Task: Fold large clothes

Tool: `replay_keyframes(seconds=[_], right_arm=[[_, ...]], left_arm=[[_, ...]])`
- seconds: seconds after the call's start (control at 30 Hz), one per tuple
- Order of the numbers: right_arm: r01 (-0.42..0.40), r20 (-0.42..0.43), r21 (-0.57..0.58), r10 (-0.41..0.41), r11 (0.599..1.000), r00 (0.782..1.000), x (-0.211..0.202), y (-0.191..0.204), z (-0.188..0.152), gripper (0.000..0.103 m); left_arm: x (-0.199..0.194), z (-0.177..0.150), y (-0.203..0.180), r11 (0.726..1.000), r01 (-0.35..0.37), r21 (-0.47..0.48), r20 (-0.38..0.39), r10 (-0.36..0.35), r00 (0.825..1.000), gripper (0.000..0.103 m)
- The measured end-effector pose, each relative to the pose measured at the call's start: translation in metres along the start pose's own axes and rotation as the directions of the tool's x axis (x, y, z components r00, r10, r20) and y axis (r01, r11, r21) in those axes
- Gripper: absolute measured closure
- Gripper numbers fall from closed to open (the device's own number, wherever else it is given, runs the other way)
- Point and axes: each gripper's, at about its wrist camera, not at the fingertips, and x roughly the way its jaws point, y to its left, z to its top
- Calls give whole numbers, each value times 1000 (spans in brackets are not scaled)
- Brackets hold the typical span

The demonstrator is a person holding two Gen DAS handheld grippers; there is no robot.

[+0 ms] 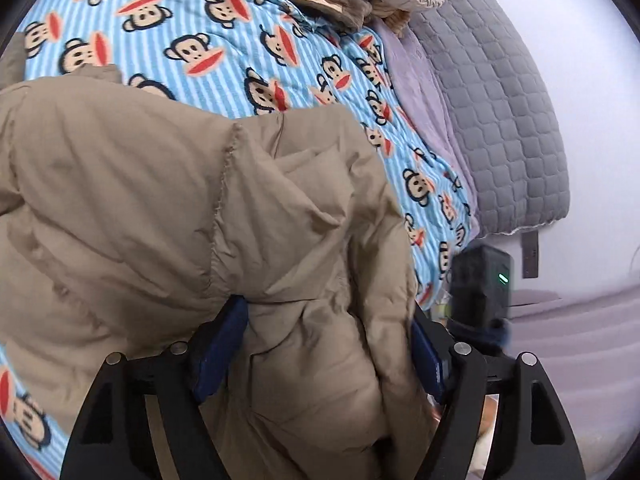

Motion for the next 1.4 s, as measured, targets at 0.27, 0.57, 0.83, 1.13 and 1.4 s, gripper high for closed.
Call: replay_keyframes(seconds=[0.27,0.57,0.83,1.13,1.4], right_arm=[[-116,96,5,115,993,989,-71,-16,-43,16],[-68,49,-156,77,985,996,-42,42,-48,16],[96,135,-113,-80,989,988,-40,22,-32,87],[174,143,17,-175,985,974,-35,-30,-41,87],[222,94,101,-231,970,968,-11,-82,-33,86]], left_arm=[[63,18,-19,987,-143,68,29,141,990,27],[34,14,-53,911,-352,217,177,317,932,27],[-40,14,13,780,-626,16,381,574,725,27],[20,41,12,767,-641,37,370,585,722,27],[78,56,-20,752,-648,116,346,581,737,26]])
